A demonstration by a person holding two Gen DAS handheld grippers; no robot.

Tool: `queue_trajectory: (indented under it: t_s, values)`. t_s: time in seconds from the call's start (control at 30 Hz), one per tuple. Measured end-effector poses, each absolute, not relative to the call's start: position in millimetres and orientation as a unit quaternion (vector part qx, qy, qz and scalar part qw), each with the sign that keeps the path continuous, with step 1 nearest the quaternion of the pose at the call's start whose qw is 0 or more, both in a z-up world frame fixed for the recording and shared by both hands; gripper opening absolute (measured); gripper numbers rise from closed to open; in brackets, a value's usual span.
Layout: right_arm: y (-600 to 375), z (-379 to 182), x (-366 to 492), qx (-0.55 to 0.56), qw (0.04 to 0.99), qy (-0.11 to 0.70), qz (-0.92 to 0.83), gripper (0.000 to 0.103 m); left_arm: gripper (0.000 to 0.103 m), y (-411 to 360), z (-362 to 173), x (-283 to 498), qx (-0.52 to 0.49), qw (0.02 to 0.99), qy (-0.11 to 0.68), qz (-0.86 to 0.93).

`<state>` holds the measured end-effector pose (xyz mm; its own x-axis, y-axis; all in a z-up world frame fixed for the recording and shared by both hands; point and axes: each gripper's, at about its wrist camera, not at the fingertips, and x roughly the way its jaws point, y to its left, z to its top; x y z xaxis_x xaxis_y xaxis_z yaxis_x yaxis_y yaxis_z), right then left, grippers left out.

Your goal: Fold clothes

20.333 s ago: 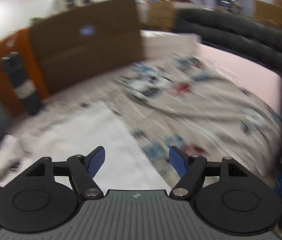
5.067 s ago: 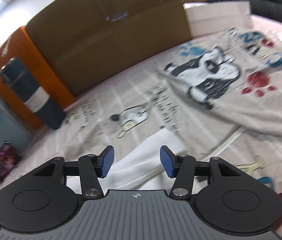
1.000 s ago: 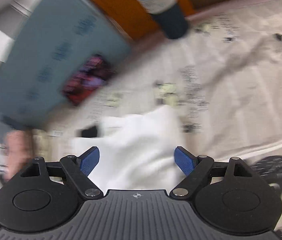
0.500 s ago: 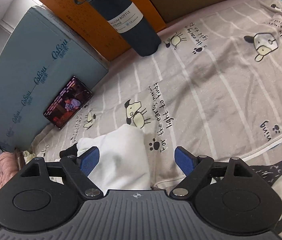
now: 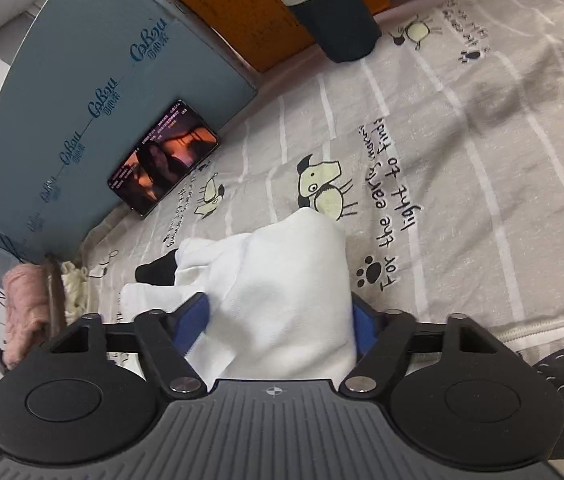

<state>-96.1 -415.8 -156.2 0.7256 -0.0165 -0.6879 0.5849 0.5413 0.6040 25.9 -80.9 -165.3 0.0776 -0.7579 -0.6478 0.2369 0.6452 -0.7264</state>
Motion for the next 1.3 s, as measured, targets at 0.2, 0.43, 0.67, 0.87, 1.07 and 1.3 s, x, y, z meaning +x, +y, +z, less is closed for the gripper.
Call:
queue_trajectory:
  t_s: [0.2,0.43,0.67,0.87,1.07,1.3]
  values:
    - [-396.9,-147.7,-92.5,0.362,0.844,0.333,-0.211,0.022,0.022,-88.8,-160.0,23.1,-0.172,0.728,0.565,-0.349]
    - [-376.5,-117.0,-101.7,0.3,0.887,0.287,-0.201,0.012,0.014,-106.3,-125.0,8.4,-0.082,0.772,0.494,-0.391]
    - [-382.3,-73.6,-125.7,0.269,0.912,0.227,-0.212,0.012,0.013,-138.0,-89.8,-14.1,-0.03,0.782,0.409,-0.47]
    - [-401.5,-36.5,-161.0,0.216,0.922,0.189,-0.262,0.012,0.013,-185.8,-73.0,-28.0,-0.015,0.766,0.366,-0.529]
    - [-441.1,-6.8,-202.9,0.165,0.914,0.164,-0.332,0.012,0.013,-253.8,-51.0,-45.5,0.001,0.737,0.311,-0.6]
    - [-499.1,21.2,-245.4,0.108,0.893,0.151,-0.409,0.012,0.013,-346.2,-41.1,-70.6,0.021,0.711,0.26,-0.653]
